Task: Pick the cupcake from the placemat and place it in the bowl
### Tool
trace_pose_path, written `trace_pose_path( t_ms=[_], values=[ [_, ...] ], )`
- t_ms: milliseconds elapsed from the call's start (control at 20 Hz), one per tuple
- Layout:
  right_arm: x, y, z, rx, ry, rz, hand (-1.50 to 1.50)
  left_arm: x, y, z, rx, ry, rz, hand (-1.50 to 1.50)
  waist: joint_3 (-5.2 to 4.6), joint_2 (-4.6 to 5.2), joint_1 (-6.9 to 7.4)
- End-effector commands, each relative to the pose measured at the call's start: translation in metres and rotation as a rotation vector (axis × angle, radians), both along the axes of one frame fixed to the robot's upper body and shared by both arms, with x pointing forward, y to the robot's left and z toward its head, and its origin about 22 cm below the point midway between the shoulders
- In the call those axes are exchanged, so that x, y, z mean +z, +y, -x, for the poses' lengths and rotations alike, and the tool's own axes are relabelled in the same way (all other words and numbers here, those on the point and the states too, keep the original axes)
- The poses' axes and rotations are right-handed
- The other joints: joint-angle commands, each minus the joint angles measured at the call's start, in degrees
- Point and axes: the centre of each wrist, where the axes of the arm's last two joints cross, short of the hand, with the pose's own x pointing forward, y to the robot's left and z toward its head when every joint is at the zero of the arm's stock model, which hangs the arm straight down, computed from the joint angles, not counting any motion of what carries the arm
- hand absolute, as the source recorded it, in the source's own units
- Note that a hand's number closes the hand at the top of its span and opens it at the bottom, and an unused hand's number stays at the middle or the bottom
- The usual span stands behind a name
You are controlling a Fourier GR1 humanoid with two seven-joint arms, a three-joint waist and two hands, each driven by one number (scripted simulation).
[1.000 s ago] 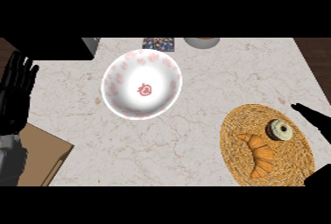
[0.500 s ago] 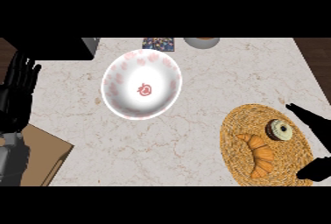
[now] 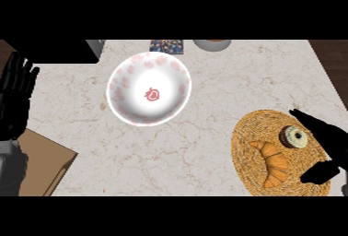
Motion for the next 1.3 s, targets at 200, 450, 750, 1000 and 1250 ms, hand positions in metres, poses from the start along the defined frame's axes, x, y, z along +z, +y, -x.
trace_pose_path(
  t_ms=[200, 450, 750, 1000, 1250],
  values=[
    [-0.032, -0.012, -0.007, 0.009, 0.033, 0.022, -1.5, -0.014, -0.018, 0.01, 0.0, 0.01, 0.005, 0.0, 0.0, 0.0, 0.09],
    [-0.041, 0.0, -0.024, -0.023, 0.042, 0.02, -1.5, 0.002, -0.008, -0.012, 0.005, -0.022, -0.019, 0.0, 0.0, 0.03, 0.0],
    [-0.063, -0.014, -0.021, -0.079, 0.092, 0.037, -1.5, -0.001, -0.005, 0.009, 0.018, -0.015, -0.011, 0.0, 0.01, 0.01, 0.2],
    [-0.051, -0.015, -0.043, -0.02, 0.043, 0.067, 1.5, 0.009, 0.012, -0.002, 0.003, -0.012, 0.007, 0.0, 0.0, 0.05, 0.18],
    [-0.069, -0.016, -0.031, 0.0, -0.056, 0.05, 1.5, -0.014, -0.002, 0.012, 0.004, -0.006, -0.004, 0.0, 0.0, 0.0, 0.15]
  ],
)
